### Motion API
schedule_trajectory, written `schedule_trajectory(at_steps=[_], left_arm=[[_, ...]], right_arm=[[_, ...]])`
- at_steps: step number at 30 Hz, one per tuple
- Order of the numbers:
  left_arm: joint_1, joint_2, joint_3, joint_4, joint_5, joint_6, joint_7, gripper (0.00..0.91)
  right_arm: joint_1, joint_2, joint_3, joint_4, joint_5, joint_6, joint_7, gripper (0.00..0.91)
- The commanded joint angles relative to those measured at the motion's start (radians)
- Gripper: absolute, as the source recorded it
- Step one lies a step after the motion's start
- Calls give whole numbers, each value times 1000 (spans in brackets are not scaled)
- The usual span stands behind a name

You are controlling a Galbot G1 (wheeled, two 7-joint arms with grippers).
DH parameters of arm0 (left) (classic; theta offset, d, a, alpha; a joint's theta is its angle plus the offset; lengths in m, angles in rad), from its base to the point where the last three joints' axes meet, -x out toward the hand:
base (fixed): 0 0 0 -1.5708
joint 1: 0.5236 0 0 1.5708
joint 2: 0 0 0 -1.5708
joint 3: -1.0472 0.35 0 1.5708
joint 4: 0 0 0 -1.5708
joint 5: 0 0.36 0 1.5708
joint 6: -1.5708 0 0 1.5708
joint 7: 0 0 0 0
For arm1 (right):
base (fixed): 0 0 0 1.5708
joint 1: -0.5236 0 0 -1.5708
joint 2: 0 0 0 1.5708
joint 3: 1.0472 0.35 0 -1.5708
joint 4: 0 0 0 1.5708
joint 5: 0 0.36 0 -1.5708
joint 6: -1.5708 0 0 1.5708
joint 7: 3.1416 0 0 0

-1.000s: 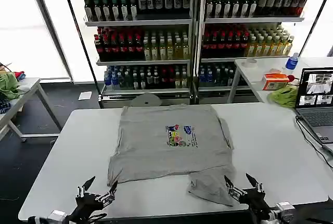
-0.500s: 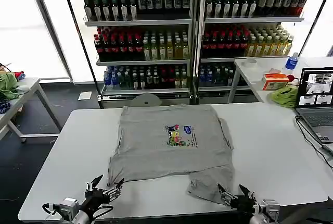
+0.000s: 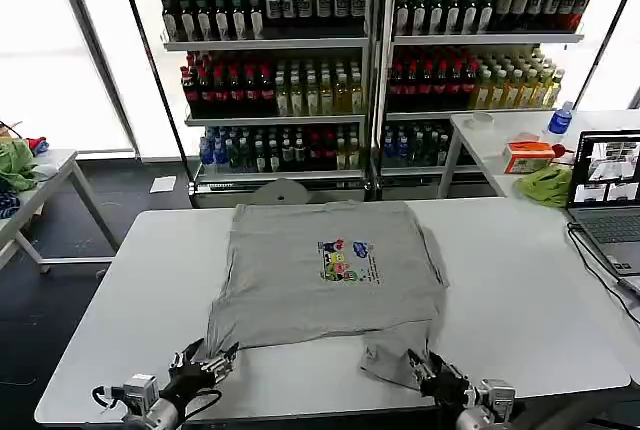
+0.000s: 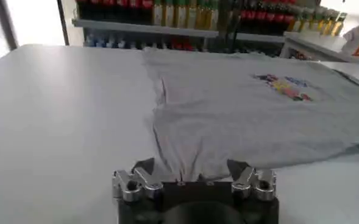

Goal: Fold and organize the clothes.

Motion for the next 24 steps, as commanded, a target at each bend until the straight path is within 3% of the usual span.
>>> schedule_trajectory(at_steps=[1,12,17,20,21,24], left_arm=[[-7,1,8,24,-31,6,-6,30],[15,-4,15,18,-34,-17,0,10],[13,-14,12,16,-20,-79,-31,0],[12,-19,13,14,-12,-110,-38,0],[12,-26,12,7,-12,-116,-40,10],[20,-48,3,-16,-12,-121,-41,0]], right_arm=[[9,6,-21,-6,9,-14,9,0],[-1,1,-9,-3,-1,3,-7,0],[-24,-12,5,-7,-12,76,-80,0],[-40,-25,10,-12,-43,162,-142,0],[-56,-33,15,-10,-56,224,-184,0],[-90,-41,31,5,-57,295,-233,0]])
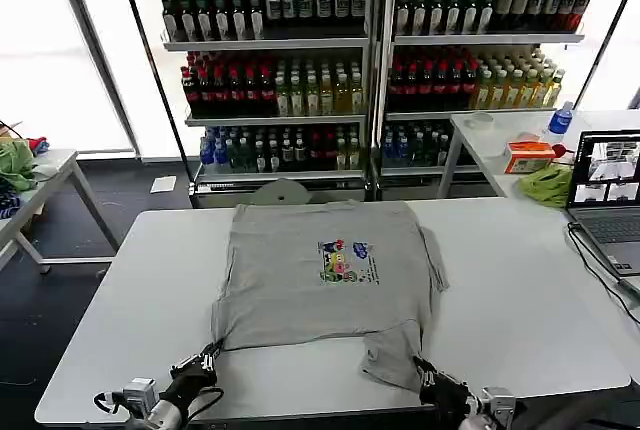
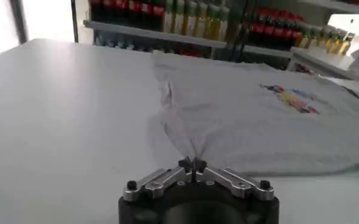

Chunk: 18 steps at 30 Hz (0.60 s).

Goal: Fold and organize the clothes.

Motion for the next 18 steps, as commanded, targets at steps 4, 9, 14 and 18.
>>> schedule_trajectory(at_steps=[4,9,14,18], left_arm=[[30,-30,-9,-64,5,-36,-10,0],[112,-47,-35,-141,18,-28,-6,0],[165,-57,-60,-174,37,-32,5,0],[183,-57,-78,-202,35,-31,12,0]], right_arm=[[-58,-11,19,29,-19,138,-94,0],[-157,-23,50,91,-20,149,-92,0],[-210,-33,83,106,-20,162,-94,0],[-229,-41,104,126,-19,170,-102,0]])
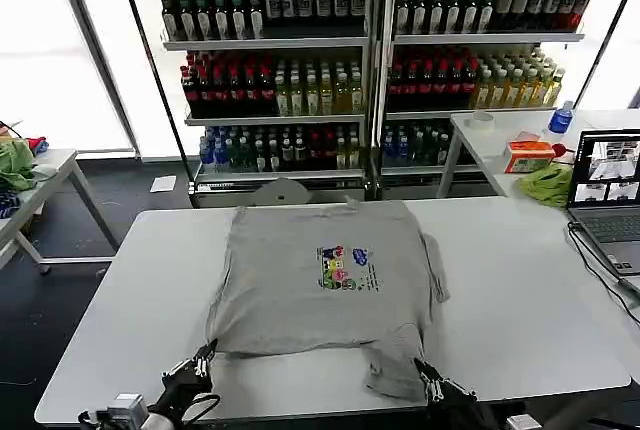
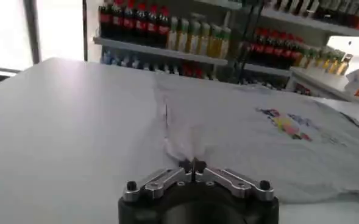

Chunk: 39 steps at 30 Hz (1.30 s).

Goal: Fold and organize the clothes.

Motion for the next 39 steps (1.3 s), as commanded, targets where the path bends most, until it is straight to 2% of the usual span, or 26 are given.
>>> schedule_trajectory(at_steps=[1,9,15,20,27,32,39], left_arm=[[56,-7,-19,-55,8,-8,1,0],[-43,-8,-21,-40,-1,-4,-2,0],[-174,48,-3,-9,-61,41,-34,0],[-315,125,36,90,-135,69,-46,0],[-434,210,84,200,-192,93,-33,0],[-551,224,131,283,-212,110,-26,0],[-660,222,201,408,-218,108,-24,10]], right_arm=[[-65,-12,27,36,-5,30,-21,0],[74,20,32,-12,-6,43,-23,0],[234,28,36,-73,-6,33,-26,0],[351,45,-15,-136,-26,29,-9,0],[535,57,-85,-233,-68,11,10,0],[638,81,-155,-330,-89,4,47,0],[751,101,-217,-466,-156,5,51,0]])
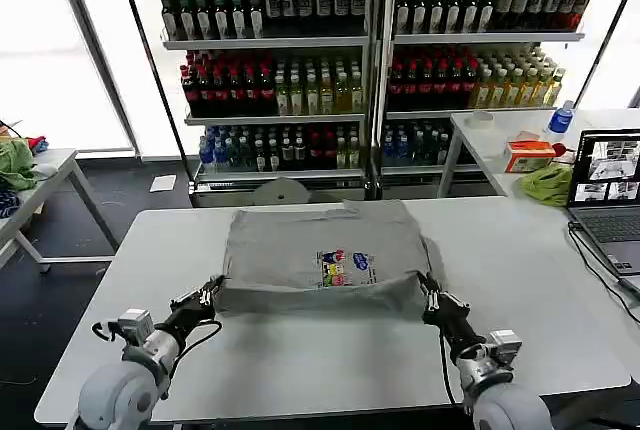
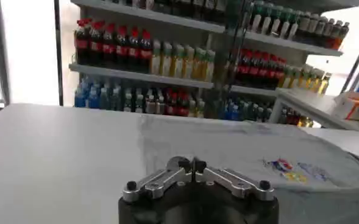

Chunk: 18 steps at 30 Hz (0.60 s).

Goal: Fold and organize the clothes.

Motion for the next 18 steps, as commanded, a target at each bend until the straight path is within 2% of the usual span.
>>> schedule_trajectory(at_steps=[1,4,5,6,7,12,18], left_arm=[[-156,31,62,134,-27,10,0,20],[-205,24,93,190,-20,14,12,20],[-217,17,104,225,-11,18,18,40],[-224,14,110,228,-8,22,20,131],[-234,7,118,250,-3,20,19,907],[-255,-21,119,283,16,42,28,907],[-235,-12,103,263,35,48,45,907]], right_arm=[[116,3,-44,-95,-24,3,15,0],[176,13,-75,-164,-65,0,11,0],[198,22,-82,-190,-77,-5,9,907],[208,26,-84,-199,-79,-9,7,907],[221,32,-89,-214,-80,-15,8,907],[267,60,-104,-264,-109,-41,-19,907],[283,62,-109,-290,-156,-44,-34,907]])
